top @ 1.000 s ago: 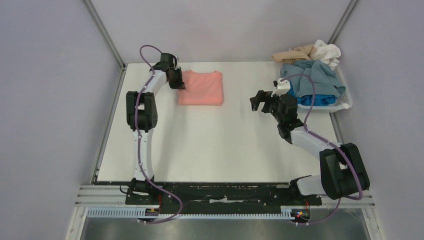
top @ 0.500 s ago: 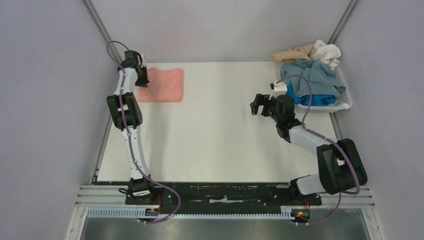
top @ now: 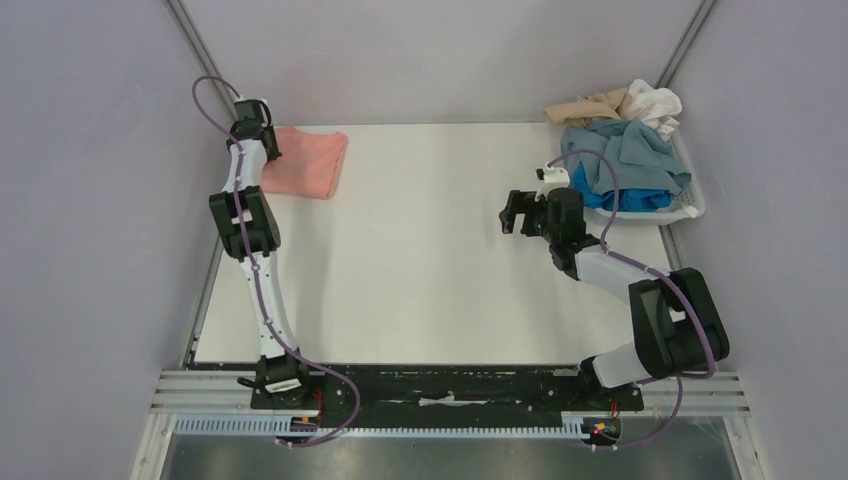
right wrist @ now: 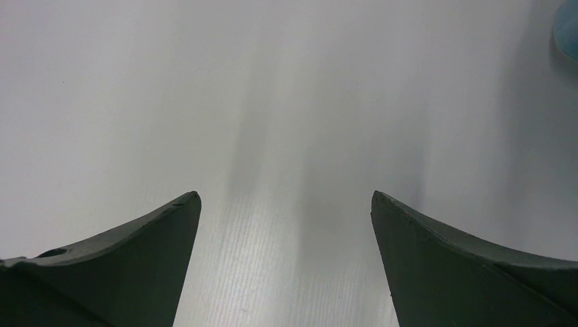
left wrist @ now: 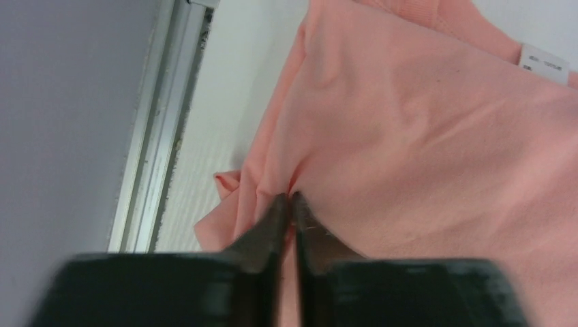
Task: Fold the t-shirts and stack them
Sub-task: Put the neatly folded tshirt into the corner of the board with the left arm, then reset both arms
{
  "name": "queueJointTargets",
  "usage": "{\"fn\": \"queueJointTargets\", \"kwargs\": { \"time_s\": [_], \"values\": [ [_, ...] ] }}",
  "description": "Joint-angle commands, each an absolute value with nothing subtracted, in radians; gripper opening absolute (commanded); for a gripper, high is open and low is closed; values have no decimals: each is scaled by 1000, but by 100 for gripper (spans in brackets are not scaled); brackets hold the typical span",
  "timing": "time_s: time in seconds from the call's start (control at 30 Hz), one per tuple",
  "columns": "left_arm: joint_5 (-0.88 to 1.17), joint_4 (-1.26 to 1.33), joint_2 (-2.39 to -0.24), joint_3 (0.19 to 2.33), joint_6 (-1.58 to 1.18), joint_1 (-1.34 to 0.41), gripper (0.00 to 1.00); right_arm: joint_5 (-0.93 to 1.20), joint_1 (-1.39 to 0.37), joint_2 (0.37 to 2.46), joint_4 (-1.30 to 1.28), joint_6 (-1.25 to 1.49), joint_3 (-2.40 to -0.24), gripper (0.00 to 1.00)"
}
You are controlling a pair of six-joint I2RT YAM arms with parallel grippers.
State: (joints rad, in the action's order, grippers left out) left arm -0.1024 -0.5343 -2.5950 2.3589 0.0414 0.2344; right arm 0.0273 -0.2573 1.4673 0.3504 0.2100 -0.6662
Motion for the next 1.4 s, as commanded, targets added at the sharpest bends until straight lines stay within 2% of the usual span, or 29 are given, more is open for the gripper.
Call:
{"fn": "queueJointTargets", "kwargs": {
  "time_s": [0.0,0.03,0.07,0.23,0.33,0.5,0.73,0.87,1.07,1.23,1.37],
  "values": [
    [-191,-435,-2571,2387,-41,240,34,6,-259,1409,337,222,-673,98],
    [-226,-437,-2551,2378,-74,238,67,6,-259,1400,324,222,-673,98],
    [-251,-435,-2523,2366,-110,238,76,6,-262,1390,311,219,-673,98],
    [-143,-409,-2325,2234,-210,223,79,-27,-277,1307,276,213,-646,98],
    [-7,-277,-2175,2012,-254,205,80,-55,-280,1230,251,212,-614,98],
    [192,-217,-2046,1781,-329,168,81,-92,-281,1079,202,208,-551,98],
    [181,129,-1634,1166,-422,-26,82,-91,-280,918,180,244,-432,98],
    [45,166,-1363,840,-422,-191,82,-104,-280,857,188,277,-357,98],
    [19,240,-968,421,-558,-304,83,-111,-280,773,209,322,-269,98],
    [-116,78,-657,334,-530,-307,83,-126,-280,678,275,331,-208,98],
    [-132,44,-522,303,-528,-307,83,-170,-281,611,325,357,-154,98]
  ]
}}
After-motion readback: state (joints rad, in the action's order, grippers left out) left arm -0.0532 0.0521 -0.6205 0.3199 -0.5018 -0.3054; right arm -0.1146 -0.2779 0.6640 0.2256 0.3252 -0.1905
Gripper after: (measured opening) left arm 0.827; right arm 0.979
